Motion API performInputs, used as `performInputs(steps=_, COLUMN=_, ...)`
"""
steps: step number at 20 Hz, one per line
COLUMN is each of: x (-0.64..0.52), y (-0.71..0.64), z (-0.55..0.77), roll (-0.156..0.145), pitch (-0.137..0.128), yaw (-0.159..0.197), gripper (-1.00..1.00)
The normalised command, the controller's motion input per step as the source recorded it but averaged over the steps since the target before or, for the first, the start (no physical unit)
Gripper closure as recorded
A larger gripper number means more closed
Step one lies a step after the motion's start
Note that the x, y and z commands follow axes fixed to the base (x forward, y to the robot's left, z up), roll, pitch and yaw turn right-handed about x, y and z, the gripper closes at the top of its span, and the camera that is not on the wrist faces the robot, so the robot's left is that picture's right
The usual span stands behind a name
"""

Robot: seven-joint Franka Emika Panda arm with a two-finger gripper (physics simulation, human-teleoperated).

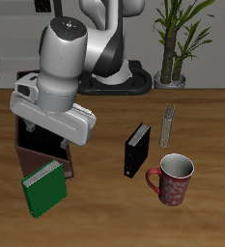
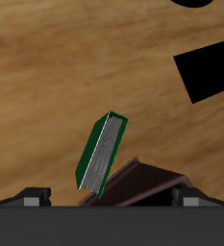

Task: Place the green book into the right desk caddy's right compartment

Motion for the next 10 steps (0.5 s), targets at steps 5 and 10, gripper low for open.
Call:
performInputs(steps=5, x=0.02, y=-0.06, z=-0.28, roll=0.022, pitch=-0.005, yaw=-0.029, gripper=-1.00)
performInputs(steps=10, x=-0.01, y=-0.13, z=-0.22, roll=0.015, pitch=-0.013, yaw=-0.019, gripper=-1.00)
